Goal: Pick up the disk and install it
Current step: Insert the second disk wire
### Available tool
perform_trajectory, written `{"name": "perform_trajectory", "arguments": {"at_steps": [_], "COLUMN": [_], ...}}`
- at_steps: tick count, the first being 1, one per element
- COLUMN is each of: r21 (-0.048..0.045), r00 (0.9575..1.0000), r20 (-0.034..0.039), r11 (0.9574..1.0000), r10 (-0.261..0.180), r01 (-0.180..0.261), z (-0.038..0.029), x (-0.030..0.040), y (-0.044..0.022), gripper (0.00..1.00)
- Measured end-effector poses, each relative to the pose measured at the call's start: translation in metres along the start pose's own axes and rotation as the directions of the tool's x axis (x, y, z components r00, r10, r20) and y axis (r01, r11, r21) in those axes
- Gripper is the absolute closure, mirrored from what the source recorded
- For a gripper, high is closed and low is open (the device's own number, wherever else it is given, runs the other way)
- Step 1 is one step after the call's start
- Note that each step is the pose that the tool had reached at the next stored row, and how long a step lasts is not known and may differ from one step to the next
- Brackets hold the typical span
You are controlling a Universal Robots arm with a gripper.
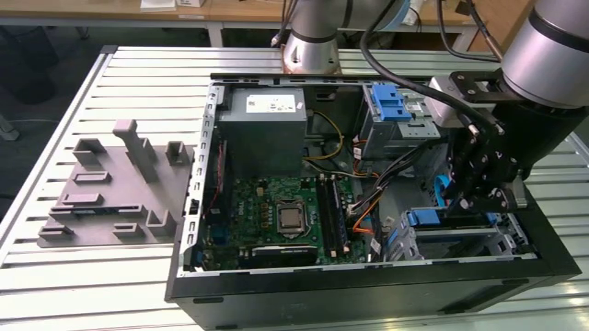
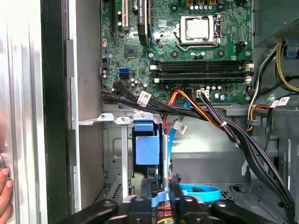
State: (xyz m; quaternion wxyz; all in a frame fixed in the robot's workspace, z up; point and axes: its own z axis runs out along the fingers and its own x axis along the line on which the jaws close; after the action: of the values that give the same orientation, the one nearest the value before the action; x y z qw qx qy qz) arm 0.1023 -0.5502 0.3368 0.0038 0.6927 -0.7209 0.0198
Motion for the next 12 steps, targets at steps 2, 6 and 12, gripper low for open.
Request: {"name": "perform_trajectory", "arguments": {"at_steps": [2,6,12], "r21": [0.0,0.0,0.0], "r00": [1.0,1.0,1.0], "r20": [-0.0001,-0.0001,0.0], "r11": [1.0,1.0,1.0], "r10": [0.0,0.0,0.0], "r01": [0.0,0.0,0.0], "z": [0.0,0.0,0.0008], "x": [0.0,0.0,0.0018], "y": [0.0,0.0,0.0], "gripper": [0.76,0.84,0.84]}}
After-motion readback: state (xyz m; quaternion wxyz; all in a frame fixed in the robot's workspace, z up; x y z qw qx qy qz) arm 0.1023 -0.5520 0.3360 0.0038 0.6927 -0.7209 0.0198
